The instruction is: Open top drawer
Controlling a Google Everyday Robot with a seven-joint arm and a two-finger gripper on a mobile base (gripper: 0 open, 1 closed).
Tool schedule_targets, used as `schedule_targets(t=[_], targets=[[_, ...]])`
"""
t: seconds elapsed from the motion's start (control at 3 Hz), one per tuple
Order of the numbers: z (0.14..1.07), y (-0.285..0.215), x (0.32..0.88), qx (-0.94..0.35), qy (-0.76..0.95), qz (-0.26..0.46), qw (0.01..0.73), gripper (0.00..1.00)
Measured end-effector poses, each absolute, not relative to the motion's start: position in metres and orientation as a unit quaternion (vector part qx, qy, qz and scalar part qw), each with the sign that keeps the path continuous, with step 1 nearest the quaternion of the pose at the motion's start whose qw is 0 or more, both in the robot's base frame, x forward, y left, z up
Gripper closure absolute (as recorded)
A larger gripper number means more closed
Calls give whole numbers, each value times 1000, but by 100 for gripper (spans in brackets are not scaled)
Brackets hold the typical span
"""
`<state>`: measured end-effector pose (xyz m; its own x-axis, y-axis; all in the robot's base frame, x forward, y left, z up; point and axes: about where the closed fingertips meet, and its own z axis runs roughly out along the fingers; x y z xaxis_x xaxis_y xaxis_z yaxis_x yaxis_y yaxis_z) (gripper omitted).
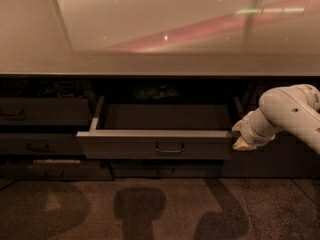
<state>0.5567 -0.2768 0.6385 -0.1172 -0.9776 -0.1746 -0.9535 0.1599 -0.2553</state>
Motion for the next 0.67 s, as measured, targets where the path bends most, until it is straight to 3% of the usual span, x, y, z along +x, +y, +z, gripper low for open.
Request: schedule_targets(t=[0.33, 0.67], targets=[[639, -277, 557, -647, 746, -40, 152, 11], [654, -275, 551, -643, 748, -48, 159, 0]])
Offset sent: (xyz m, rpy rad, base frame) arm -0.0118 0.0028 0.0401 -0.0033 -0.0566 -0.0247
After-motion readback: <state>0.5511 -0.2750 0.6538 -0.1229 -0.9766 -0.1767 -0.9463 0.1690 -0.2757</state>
